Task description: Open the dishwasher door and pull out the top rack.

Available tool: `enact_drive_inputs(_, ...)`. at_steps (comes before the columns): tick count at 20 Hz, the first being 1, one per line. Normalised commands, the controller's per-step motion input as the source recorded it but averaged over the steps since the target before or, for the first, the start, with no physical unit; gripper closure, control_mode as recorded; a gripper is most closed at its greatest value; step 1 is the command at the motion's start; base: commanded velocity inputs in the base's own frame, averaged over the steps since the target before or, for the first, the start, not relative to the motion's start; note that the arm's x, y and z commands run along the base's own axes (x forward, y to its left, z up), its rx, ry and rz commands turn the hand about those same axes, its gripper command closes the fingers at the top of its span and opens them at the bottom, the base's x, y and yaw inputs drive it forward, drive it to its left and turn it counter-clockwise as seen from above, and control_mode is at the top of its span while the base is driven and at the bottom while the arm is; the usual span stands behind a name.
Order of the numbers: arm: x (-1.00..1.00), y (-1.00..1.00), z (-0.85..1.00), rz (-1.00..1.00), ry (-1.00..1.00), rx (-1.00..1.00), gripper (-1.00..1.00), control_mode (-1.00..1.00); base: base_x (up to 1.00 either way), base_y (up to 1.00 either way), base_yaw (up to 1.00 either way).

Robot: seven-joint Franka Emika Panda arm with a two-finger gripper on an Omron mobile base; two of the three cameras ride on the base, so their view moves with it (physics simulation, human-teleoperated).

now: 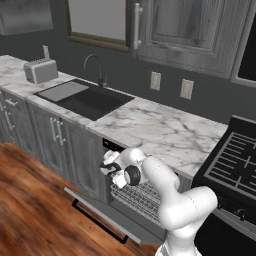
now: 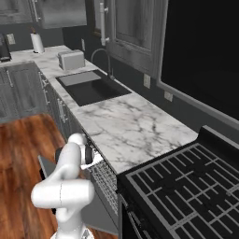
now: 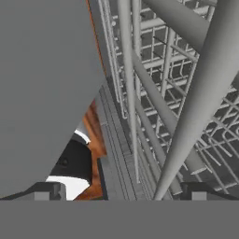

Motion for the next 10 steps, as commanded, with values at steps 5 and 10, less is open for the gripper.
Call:
enact_drive_inputs(5,-0.95,0.01,-0.98,0.0,0.0,0.21,-1.0,-1.0,0.0,0.0,0.0)
enact_drive_inputs(10,-1.0,0.09,-0.89,0.0,0.0,0.21,-1.0,-1.0,0.0,0.0,0.0)
